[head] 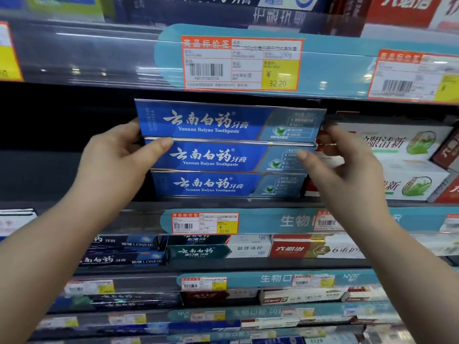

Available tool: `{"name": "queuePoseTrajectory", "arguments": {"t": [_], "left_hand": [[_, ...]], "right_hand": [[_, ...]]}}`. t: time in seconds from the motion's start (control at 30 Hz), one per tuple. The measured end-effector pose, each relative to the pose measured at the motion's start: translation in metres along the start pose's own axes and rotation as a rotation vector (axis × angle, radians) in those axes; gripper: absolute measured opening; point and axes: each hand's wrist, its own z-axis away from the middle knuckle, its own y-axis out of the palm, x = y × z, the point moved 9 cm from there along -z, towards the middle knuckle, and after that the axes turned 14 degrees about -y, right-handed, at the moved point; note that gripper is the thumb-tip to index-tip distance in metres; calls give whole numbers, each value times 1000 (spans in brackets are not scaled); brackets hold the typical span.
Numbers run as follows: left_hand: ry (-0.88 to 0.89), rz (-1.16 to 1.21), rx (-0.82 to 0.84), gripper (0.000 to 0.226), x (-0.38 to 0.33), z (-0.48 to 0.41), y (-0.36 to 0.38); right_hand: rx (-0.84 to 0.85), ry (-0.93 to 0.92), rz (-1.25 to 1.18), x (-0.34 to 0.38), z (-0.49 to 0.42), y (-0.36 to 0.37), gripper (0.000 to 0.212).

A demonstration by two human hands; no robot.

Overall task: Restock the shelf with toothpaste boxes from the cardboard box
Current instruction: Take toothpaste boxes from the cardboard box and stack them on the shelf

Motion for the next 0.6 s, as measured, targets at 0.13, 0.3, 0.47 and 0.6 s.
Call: {"name": "queuePoseTrajectory", "arguments": {"t": [0.13, 0.3, 0.47, 0.6], "left_hand": [[-21, 53, -65, 23, 1, 2, 0], [-53, 161, -71, 19, 4, 1, 1], [-71, 223, -34, 18, 7, -1, 2], [-78, 212, -22, 17, 8, -2, 2]], "right_hand": [[47, -15, -65, 1, -9, 9, 10], [-23, 25, -137, -7, -10, 6, 11], [-59, 33, -178, -13, -9, 5, 14], [-63, 42, -170, -14, -11, 5, 10]]}}
